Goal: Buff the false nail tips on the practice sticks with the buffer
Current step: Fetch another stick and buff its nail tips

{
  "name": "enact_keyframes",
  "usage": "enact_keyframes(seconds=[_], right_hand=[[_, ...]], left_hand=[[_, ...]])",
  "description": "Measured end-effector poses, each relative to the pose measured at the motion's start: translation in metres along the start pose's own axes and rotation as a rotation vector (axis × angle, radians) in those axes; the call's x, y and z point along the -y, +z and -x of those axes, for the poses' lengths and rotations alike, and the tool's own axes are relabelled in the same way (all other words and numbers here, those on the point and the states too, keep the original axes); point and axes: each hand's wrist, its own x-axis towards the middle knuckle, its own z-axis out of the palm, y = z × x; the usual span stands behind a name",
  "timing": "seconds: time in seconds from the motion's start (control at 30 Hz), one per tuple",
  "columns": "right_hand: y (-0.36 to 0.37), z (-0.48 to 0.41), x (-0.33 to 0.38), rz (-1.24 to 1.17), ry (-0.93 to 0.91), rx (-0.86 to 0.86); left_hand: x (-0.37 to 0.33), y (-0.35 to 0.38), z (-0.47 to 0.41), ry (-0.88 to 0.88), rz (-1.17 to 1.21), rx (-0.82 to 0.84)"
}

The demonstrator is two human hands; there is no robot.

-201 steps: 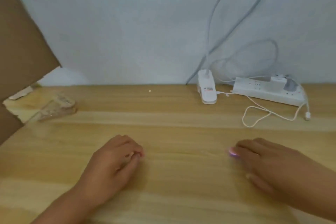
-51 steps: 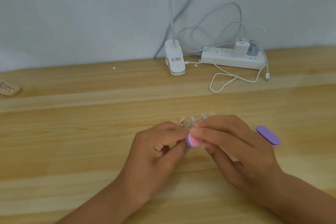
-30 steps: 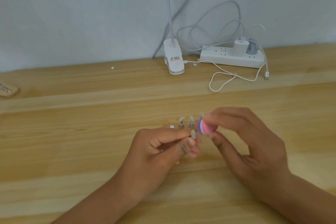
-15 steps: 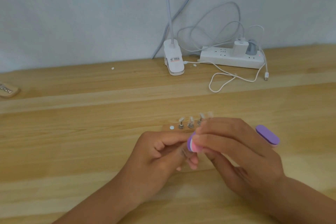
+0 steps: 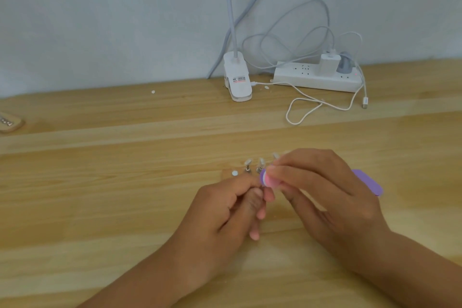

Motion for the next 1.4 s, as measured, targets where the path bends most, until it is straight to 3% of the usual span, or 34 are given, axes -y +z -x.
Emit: enact_keyframes(seconds=[0.2, 0.47, 0.73, 1.13, 1.27, 1.4], right_hand=[[0.003, 0.003, 0.001, -0.023, -0.027, 0.031], [-0.003, -0.001, -0.003, -0.090, 0.178, -0.076], [0.003, 0.000, 0.000, -0.060, 0.004, 0.048], [-0.004, -0.001, -0.001, -0.111, 0.057, -0.013], [0.001, 0.001, 0.002, -0.116, -0.012, 0.070], [-0.002, 0.000, 0.000, -0.127, 0.041, 0.026]], left_hand=[[-0.001, 0.000, -0.001, 0.018, 0.029, -0.031], [0.007, -0.003, -0.004, 0.003, 0.103, -0.031], [0.004, -0.002, -0.002, 0.047, 0.015, 0.001], [-0.003, -0.009, -0.004, -0.112, 0.348, 0.151], [-0.001, -0.007, -0.004, -0.104, 0.340, 0.171], [0.002, -0.006, -0.004, -0.045, 0.225, 0.137]])
